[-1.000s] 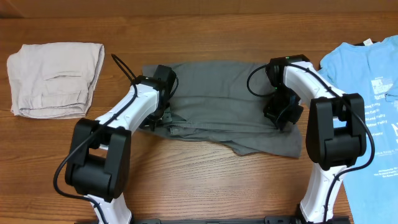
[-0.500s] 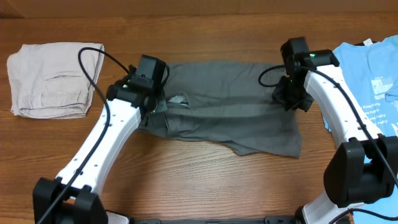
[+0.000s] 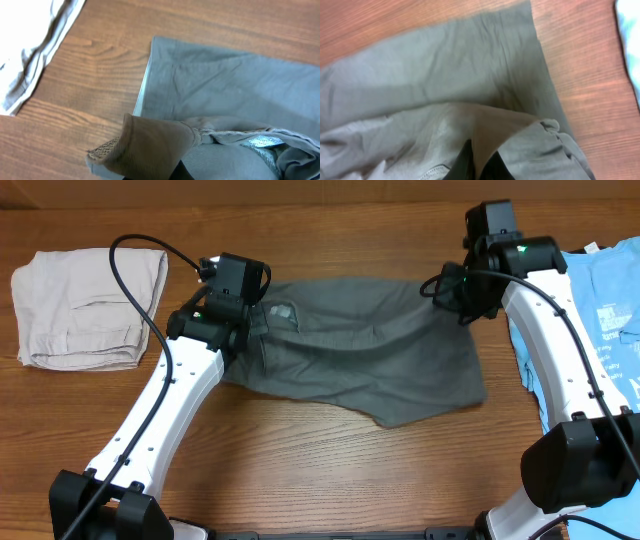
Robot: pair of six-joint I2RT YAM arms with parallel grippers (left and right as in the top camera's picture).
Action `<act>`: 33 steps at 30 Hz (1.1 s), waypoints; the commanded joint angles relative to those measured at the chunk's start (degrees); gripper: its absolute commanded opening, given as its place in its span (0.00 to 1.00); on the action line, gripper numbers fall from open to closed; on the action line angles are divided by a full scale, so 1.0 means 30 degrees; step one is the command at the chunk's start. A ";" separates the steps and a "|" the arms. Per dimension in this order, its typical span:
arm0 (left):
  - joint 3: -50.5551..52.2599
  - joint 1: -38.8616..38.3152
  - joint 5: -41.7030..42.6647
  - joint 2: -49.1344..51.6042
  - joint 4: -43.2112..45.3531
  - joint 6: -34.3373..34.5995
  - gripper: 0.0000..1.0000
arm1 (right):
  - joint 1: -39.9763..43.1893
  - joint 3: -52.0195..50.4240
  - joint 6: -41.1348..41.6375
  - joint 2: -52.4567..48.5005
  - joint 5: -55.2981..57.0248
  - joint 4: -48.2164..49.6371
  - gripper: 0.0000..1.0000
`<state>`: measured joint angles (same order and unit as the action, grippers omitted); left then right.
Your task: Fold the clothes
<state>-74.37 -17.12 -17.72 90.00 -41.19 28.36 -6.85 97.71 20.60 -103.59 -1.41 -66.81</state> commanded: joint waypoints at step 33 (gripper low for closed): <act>-0.0525 0.1457 -0.1107 0.6550 0.3300 0.0554 0.11 | 0.0058 0.0051 0.0714 -0.5880 0.2667 0.5654 0.04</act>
<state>-74.65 -13.39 -19.70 108.64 -32.49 28.97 -6.85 97.71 22.31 -119.26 4.91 -50.89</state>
